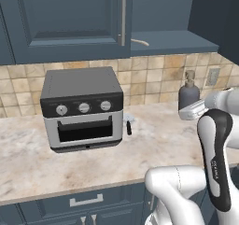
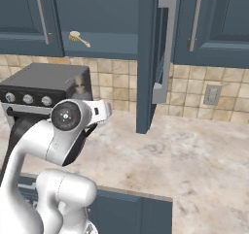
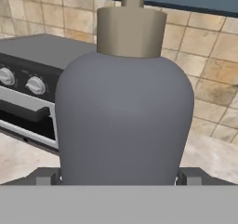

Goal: Pick the dish brush and soap dispenser from the cabinet and place them on the counter.

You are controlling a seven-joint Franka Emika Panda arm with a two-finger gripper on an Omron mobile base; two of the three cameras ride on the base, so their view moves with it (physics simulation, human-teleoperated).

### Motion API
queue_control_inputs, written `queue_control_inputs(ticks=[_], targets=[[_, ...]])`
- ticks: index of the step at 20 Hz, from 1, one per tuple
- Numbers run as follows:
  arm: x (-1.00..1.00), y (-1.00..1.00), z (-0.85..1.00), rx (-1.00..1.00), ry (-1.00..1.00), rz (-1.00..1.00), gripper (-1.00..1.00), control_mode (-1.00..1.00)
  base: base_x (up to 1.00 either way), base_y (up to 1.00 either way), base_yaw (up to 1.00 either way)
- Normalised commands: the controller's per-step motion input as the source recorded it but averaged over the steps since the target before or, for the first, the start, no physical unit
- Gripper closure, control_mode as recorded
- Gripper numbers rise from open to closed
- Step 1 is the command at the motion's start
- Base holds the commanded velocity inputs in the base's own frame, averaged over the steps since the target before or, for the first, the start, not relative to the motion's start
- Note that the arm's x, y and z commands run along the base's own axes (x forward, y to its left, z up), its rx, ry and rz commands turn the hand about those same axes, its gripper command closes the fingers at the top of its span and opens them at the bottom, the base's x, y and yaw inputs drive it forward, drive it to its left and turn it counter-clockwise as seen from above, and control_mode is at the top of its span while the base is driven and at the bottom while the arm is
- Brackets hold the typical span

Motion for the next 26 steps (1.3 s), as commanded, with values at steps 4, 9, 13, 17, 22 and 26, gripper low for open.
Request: queue_control_inputs(ticks=[4, 9, 13, 17, 22, 26], targets=[[0.38, 0.00, -0.70, 0.00, -0.03, 0.02, 1.00, -1.00, 0.00, 0.00, 0.00], [0.38, 0.04, -0.63, 0.00, 0.00, 0.03, 1.00, -1.00, 0.00, 0.00, 0.00], [0.29, 0.09, -0.67, 0.00, 0.00, 0.05, 1.00, -1.00, 0.00, 0.00, 0.00], [0.28, 0.08, -0.80, 0.00, 0.00, 0.06, 1.00, -1.00, 0.00, 0.00, 0.00], [0.28, 0.03, -0.79, 0.00, 0.00, 0.06, 1.00, -1.00, 0.00, 0.00, 0.00], [0.24, 0.00, -0.43, 0.00, -0.08, 0.00, 1.00, -1.00, 0.00, 0.00, 0.00]])
